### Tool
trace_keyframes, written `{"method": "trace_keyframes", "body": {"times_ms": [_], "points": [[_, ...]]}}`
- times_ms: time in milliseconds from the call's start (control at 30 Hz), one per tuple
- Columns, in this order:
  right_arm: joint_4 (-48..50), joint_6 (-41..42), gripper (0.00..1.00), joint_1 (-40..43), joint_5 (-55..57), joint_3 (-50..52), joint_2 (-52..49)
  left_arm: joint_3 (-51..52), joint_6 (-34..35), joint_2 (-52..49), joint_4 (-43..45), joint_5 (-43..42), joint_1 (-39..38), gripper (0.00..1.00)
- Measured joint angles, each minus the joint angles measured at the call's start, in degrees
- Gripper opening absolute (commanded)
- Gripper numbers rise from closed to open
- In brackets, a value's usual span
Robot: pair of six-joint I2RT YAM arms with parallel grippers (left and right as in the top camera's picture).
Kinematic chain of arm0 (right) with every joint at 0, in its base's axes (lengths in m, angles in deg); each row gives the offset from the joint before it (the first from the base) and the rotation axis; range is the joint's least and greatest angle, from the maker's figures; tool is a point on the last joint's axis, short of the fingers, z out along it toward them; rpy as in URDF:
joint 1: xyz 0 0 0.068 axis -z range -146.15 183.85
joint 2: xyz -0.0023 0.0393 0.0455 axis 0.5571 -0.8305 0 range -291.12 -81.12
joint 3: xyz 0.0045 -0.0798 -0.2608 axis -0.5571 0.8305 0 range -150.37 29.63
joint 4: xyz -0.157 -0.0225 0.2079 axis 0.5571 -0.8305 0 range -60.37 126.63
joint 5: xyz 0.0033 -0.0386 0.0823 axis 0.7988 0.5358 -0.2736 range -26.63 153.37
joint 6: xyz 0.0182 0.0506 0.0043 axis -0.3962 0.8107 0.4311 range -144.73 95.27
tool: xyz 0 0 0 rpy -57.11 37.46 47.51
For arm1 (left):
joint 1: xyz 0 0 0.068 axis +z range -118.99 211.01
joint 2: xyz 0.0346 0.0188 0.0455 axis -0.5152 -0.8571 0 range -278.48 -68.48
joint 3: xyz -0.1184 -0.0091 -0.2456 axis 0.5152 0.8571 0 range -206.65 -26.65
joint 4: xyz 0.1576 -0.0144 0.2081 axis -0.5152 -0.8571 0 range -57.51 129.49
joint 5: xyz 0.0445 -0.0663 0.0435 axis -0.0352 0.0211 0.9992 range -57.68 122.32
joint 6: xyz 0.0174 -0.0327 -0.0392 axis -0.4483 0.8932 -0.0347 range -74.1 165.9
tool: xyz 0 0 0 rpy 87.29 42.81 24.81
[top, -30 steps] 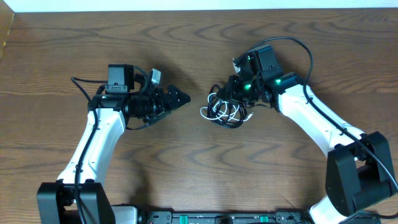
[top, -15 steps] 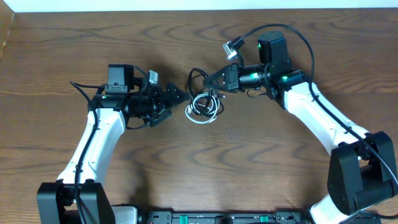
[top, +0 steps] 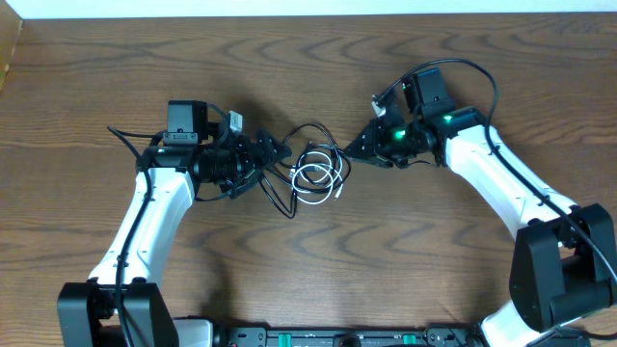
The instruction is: Untangle cables
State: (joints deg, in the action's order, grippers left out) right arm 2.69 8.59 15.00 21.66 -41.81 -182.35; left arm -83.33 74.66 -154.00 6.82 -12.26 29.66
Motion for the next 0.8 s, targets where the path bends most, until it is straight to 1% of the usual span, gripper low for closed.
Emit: {"method": "trace_keyframes", "body": {"times_ms": [100,167,267,500,800], "points": [[-0.7,-1.3,0.32,0.3,1.0,0.0,0.0,0.0,0.0,0.0,-0.2,0.9,0.0,0.98],[-0.8,-1.8,0.4,0.3,1.5,0.0,0.0,0.0,0.0,0.0,-0.6,2.0,0.0,0.98],[-0.9,-2.4,0.46,0.3,1.8,0.0,0.0,0.0,0.0,0.0,-1.0,3.5,0.0,0.98],[-1.4,-2.8,0.48,0.2,2.4,0.0,0.0,0.0,1.4,0.0,-0.9,4.5,0.0,0.98],[-1.7,-2.8,0.49,0.2,2.8,0.0,0.0,0.0,5.2,0.0,4.0,2.8,0.0,0.98]]}}
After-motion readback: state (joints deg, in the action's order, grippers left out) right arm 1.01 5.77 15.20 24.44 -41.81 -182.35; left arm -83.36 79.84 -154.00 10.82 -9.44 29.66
